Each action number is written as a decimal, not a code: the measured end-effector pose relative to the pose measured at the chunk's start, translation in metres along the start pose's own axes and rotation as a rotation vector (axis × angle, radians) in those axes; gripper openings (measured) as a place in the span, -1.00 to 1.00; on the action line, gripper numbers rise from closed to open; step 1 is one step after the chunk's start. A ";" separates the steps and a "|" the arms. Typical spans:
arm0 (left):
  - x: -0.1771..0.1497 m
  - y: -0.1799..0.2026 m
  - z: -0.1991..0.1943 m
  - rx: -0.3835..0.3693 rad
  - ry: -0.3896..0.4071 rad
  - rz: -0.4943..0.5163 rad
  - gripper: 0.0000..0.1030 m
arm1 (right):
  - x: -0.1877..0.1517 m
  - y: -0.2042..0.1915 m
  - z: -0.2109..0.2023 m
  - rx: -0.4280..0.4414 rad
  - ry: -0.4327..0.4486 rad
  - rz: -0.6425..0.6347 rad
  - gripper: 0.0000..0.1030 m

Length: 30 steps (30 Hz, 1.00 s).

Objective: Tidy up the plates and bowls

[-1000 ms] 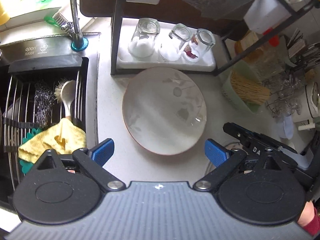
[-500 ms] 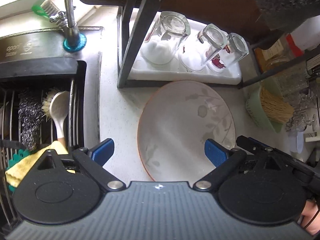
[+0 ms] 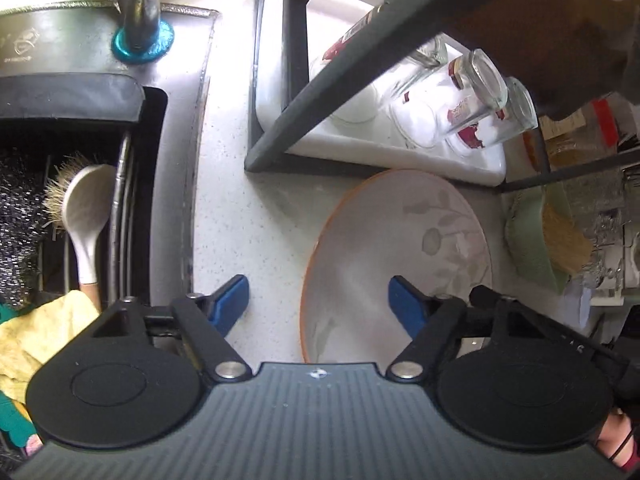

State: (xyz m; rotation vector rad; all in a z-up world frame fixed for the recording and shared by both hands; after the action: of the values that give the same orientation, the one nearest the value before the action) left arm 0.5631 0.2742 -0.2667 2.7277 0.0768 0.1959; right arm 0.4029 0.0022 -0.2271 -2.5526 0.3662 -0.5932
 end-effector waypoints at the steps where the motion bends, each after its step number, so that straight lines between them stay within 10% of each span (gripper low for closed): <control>1: 0.001 0.000 0.001 -0.009 -0.002 -0.002 0.33 | 0.000 0.000 0.001 0.000 0.001 -0.002 -0.58; 6: -0.001 0.012 0.007 -0.017 0.005 0.049 -0.17 | 0.000 0.005 0.005 0.033 -0.010 0.007 -0.62; 30: -0.018 0.022 -0.045 -0.174 0.014 0.028 -0.17 | -0.008 0.022 -0.040 0.223 -0.029 0.134 -0.60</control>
State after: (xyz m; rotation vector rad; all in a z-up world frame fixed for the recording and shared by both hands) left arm 0.5387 0.2699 -0.2191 2.5554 0.0249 0.2191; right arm 0.3740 -0.0293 -0.2096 -2.3015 0.4315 -0.5162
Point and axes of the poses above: each gripper's, at about its wrist camera, not at the fingertips, and z roughly the way its jaws point, y to its right, x to its top, the point moved 3 cm from there along z, roughly the way its jaws point, and after that the axes turned 5 degrees about x, right-handed, at the moved point
